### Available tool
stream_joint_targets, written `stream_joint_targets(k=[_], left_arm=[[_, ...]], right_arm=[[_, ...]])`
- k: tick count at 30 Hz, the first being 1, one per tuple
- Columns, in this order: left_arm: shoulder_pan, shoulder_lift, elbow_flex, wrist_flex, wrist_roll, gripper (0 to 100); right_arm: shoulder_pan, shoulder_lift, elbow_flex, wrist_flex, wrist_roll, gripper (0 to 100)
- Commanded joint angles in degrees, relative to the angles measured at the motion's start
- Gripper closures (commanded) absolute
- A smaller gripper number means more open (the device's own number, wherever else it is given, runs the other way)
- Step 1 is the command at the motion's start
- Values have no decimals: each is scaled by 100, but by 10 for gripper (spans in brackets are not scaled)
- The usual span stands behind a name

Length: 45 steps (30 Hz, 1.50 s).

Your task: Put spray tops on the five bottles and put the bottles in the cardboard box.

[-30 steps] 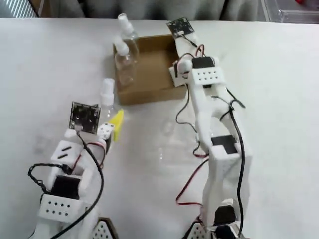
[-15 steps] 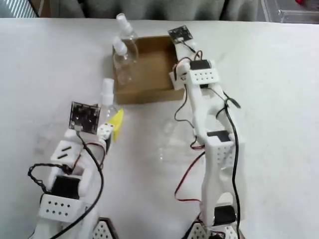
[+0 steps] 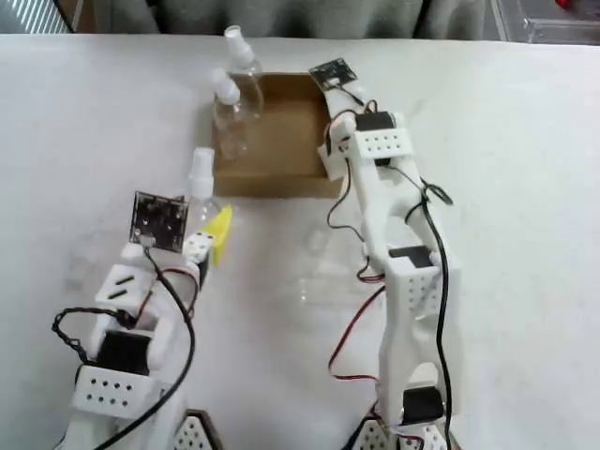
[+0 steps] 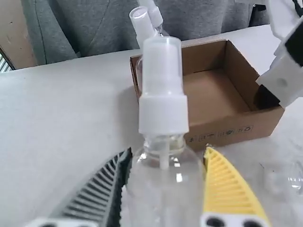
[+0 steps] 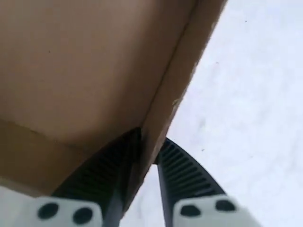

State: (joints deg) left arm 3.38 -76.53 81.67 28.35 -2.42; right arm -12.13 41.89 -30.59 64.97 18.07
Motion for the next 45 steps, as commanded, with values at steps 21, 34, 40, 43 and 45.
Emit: stream_joint_targets(k=[21,34,40,43,45], left_arm=[[-48,48,-378,-167,26,977],[-40,57,-378,-167,26,977],[-40,57,-378,-167,26,977],[-40,57,-378,-167,26,977],[-40,57,-378,-167,26,977]], right_arm=[[-4,-119,97,523,1213,984],[-22,-127,97,734,1231,984],[-22,-119,97,866,1275,984],[-66,-127,97,954,1275,984],[-84,-127,97,1042,1275,984]])
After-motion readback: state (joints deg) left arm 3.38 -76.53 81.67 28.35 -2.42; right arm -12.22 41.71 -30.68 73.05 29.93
